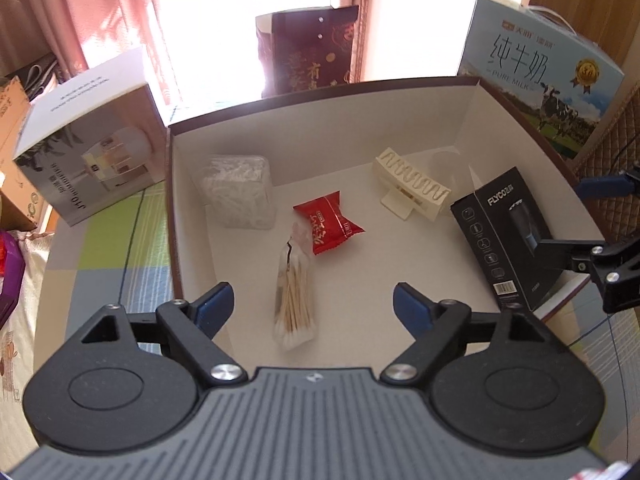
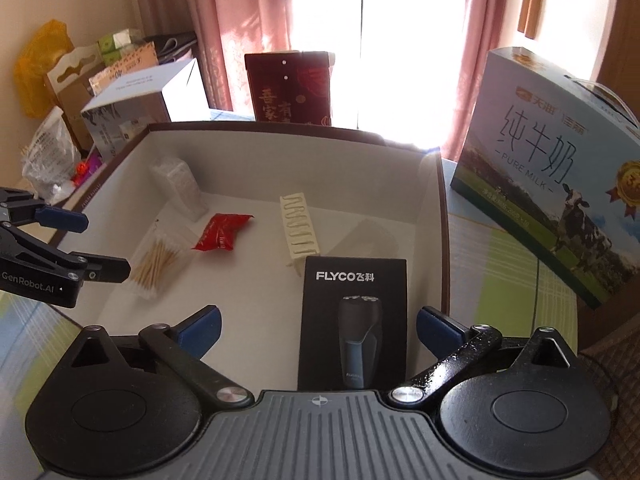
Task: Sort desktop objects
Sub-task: 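Withdraw both open tools from the brown box back toward the table items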
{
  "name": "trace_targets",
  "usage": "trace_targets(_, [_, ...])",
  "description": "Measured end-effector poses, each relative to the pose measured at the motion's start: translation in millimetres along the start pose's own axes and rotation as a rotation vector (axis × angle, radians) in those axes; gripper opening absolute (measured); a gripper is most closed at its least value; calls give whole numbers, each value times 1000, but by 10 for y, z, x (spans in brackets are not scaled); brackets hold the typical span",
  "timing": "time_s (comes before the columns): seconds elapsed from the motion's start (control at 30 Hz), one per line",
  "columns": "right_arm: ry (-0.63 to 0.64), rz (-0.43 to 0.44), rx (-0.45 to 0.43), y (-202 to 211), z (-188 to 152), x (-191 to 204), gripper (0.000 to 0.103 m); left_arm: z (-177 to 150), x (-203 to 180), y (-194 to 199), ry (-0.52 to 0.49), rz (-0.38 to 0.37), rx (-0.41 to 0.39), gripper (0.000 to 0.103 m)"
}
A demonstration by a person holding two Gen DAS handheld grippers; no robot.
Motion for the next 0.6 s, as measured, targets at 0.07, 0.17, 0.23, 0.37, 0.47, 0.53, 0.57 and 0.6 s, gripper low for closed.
trace_targets(0.07, [-21, 9, -13, 84, -22, 11, 101, -24, 4, 78, 11, 6, -7, 89])
trace_targets(0.17, [-47, 25, -30, 210, -58, 34, 101, -70, -10, 205, 22, 14, -18, 92])
trace_targets(0.23, [-62, 32, -39, 292, -80, 46, 101, -101, -27, 287, 26, 18, -25, 93])
trace_targets(0.37, [-84, 38, -59, 449, -121, 76, 101, -172, -60, 446, 40, 21, -37, 94])
trace_targets(0.47, [-86, 36, -79, 584, -164, 103, 101, -231, -86, 579, 44, 27, -53, 94])
trace_targets(0.53, [-91, 38, -93, 673, -205, 125, 101, -277, -106, 671, 46, 29, -66, 94])
trace_targets(0.57, [-96, 41, -99, 714, -229, 134, 101, -303, -111, 716, 51, 28, -71, 94])
trace_targets(0.6, [-102, 45, -104, 753, -255, 145, 101, -331, -115, 754, 58, 27, -74, 94])
Point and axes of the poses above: each gripper's, at about its wrist camera, not at the fingertips, and y roughly against the way its jaws point, x to its left, z to its top, the point moved 10 cm from there along -y, roughly the way its jaws point, and after that the axes turned 1 degree about y, right-handed, at the moved point
